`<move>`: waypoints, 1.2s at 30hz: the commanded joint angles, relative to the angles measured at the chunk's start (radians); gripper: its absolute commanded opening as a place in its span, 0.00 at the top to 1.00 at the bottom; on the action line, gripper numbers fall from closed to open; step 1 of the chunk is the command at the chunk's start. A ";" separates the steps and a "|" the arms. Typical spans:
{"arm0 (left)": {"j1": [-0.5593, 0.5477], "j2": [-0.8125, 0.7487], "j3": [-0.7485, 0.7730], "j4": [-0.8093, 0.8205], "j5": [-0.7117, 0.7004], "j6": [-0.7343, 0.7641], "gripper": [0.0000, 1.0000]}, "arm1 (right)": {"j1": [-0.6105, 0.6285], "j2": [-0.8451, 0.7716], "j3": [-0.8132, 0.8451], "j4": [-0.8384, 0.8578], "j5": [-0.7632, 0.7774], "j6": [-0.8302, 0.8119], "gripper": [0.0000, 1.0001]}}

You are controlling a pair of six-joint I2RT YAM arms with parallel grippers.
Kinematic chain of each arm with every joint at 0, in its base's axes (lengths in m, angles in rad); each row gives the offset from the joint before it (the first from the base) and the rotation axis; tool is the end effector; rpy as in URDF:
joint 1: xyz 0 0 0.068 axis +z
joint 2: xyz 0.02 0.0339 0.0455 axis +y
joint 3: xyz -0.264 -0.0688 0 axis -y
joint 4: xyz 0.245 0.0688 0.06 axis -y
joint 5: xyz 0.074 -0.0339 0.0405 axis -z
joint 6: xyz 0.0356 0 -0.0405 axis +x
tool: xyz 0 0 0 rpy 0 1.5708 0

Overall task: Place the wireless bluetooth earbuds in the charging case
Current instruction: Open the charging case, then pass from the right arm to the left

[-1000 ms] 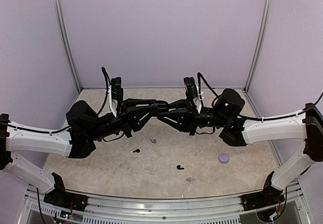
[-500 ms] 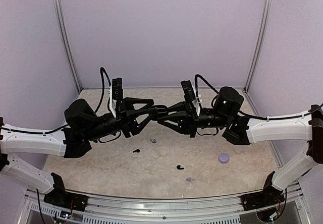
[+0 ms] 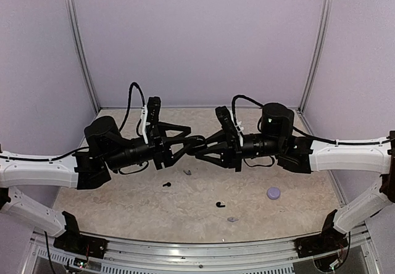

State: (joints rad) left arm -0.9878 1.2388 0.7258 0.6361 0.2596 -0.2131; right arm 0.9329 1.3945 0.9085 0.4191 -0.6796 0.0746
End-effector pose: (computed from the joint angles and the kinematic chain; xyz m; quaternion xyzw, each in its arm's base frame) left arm 0.1490 -0.2425 0.3084 0.3379 0.5714 -0.4905 0.5646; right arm 0.1725 0.2702 0.3052 -0.4935 0.5314 0.5241 0.4465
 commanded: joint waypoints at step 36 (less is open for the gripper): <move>0.057 0.070 0.123 -0.212 0.216 0.096 0.48 | 0.006 -0.019 0.068 -0.289 -0.095 -0.192 0.99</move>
State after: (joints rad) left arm -0.9119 1.2778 0.8116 0.4603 0.4442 -0.1482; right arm 0.9329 1.3640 0.9401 0.1535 -0.7273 -0.1009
